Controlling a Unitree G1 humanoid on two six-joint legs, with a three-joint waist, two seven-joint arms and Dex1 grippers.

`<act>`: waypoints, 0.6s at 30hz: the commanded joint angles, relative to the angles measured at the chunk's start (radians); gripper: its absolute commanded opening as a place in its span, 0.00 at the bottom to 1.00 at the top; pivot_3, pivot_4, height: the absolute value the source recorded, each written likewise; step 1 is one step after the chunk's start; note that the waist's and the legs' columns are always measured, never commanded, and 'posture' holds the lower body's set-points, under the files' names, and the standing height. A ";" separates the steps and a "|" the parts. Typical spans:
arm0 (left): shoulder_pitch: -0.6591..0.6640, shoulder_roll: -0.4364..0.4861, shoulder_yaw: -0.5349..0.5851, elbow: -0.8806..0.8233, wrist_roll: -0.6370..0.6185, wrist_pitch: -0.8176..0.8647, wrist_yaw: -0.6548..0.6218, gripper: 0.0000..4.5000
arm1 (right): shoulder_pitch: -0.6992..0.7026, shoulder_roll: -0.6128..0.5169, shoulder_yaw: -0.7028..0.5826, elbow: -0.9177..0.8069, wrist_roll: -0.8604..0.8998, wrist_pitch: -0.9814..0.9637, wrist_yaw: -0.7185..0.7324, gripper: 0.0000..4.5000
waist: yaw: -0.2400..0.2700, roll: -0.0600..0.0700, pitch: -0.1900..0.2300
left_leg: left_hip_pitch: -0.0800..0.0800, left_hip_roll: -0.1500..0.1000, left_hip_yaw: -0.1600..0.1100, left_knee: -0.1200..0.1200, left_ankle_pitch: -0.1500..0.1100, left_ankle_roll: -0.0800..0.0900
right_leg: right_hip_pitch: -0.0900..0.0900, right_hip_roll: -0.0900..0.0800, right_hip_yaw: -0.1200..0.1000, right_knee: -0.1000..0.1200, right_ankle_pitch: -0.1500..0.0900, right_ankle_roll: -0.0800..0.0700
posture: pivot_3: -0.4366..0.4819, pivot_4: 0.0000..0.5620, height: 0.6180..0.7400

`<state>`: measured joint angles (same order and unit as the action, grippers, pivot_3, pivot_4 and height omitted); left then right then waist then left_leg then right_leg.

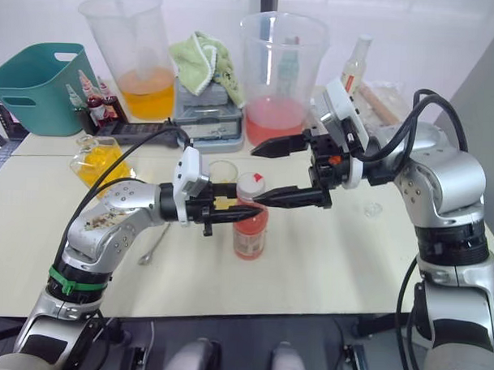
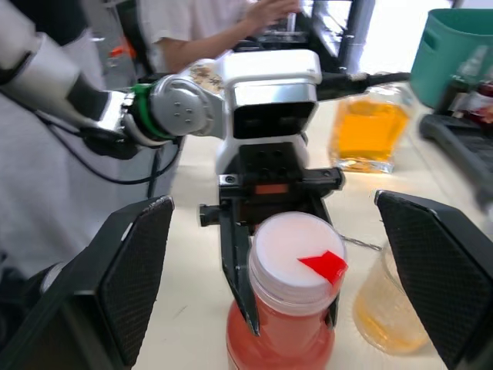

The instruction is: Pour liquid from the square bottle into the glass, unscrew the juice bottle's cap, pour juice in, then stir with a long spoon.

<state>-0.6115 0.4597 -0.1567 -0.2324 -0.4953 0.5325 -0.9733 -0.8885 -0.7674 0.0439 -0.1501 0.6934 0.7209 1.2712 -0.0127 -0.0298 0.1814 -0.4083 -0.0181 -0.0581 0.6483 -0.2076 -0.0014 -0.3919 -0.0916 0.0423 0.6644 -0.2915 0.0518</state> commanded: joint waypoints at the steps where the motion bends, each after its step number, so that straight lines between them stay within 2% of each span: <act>1: -0.009 -0.010 -0.012 0.005 -0.002 -0.002 -0.011 0.33 | 0.057 -0.005 -0.090 -0.170 0.034 0.106 -0.197 0.99 | 0.001 0.000 0.000 | 0.000 0.000 0.000 0.000 0.000 0.000 | 0.000 0.000 0.000 0.000 0.000 0.000 | 0.48 0.27 1.00; 9: -0.023 -0.028 -0.023 0.045 0.012 -0.030 -0.029 0.33 | 0.165 0.041 -0.141 -0.362 0.124 0.274 -0.465 0.99 | 0.002 0.000 0.000 | 0.000 0.000 0.000 0.001 0.000 0.000 | 0.001 0.000 0.000 0.000 0.000 0.000 | 0.48 0.27 1.00; 17: -0.030 -0.040 -0.029 0.065 0.021 -0.042 -0.041 0.33 | 0.176 0.054 -0.115 -0.353 0.129 0.276 -0.516 0.99 | 0.006 0.000 0.000 | 0.000 -0.001 0.000 0.002 0.000 0.000 | 0.002 0.000 0.000 -0.001 0.000 0.000 | 0.48 0.27 1.00; 18: -0.032 -0.042 -0.028 0.066 0.021 -0.042 -0.041 0.33 | 0.175 0.058 -0.112 -0.349 0.130 0.276 -0.519 0.94 | 0.007 0.000 0.000 | 0.000 -0.001 0.000 0.002 0.000 0.000 | 0.002 0.000 0.000 -0.001 0.000 0.000 | 0.48 0.27 1.00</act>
<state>-0.6330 0.4243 -0.1679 -0.1732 -0.4782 0.4951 -1.0060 -0.7038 -0.7130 -0.0534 -0.4839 0.8092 1.0080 0.7577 -0.0062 -0.0299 0.1814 -0.4080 -0.0191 -0.0581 0.6499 -0.2075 -0.0013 -0.3898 -0.0917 0.0419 0.6636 -0.2915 0.0520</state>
